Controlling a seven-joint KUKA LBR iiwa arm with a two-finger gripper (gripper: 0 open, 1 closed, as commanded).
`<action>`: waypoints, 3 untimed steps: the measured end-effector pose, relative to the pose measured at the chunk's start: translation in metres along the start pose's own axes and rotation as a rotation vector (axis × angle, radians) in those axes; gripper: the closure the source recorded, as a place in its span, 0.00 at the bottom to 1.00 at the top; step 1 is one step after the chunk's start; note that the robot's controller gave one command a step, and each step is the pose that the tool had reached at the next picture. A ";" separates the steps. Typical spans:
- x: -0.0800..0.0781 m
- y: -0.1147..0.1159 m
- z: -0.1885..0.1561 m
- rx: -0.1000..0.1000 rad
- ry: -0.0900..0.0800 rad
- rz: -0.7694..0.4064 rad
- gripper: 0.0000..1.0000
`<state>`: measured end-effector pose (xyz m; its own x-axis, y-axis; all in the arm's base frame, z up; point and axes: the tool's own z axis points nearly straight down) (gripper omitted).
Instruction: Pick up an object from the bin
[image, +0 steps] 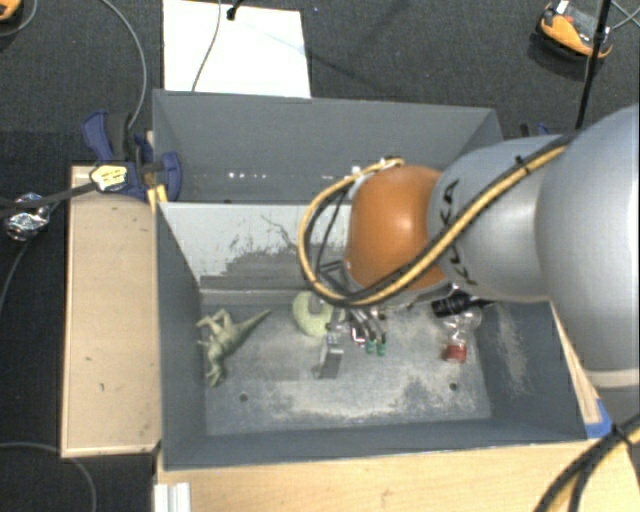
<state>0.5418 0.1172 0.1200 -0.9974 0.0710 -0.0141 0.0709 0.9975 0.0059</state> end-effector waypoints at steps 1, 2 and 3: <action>-0.011 -0.005 0.033 0.004 0.014 0.000 0.00; -0.032 -0.009 0.033 -0.001 -0.002 0.078 0.00; -0.054 -0.035 0.046 0.000 0.010 -0.012 1.00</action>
Offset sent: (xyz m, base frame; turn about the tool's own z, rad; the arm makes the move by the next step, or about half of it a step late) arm 0.0440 -0.0155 -0.0500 0.1919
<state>0.5938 0.0786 0.0741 -0.9983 0.0587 -0.0042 0.0587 0.9983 0.0056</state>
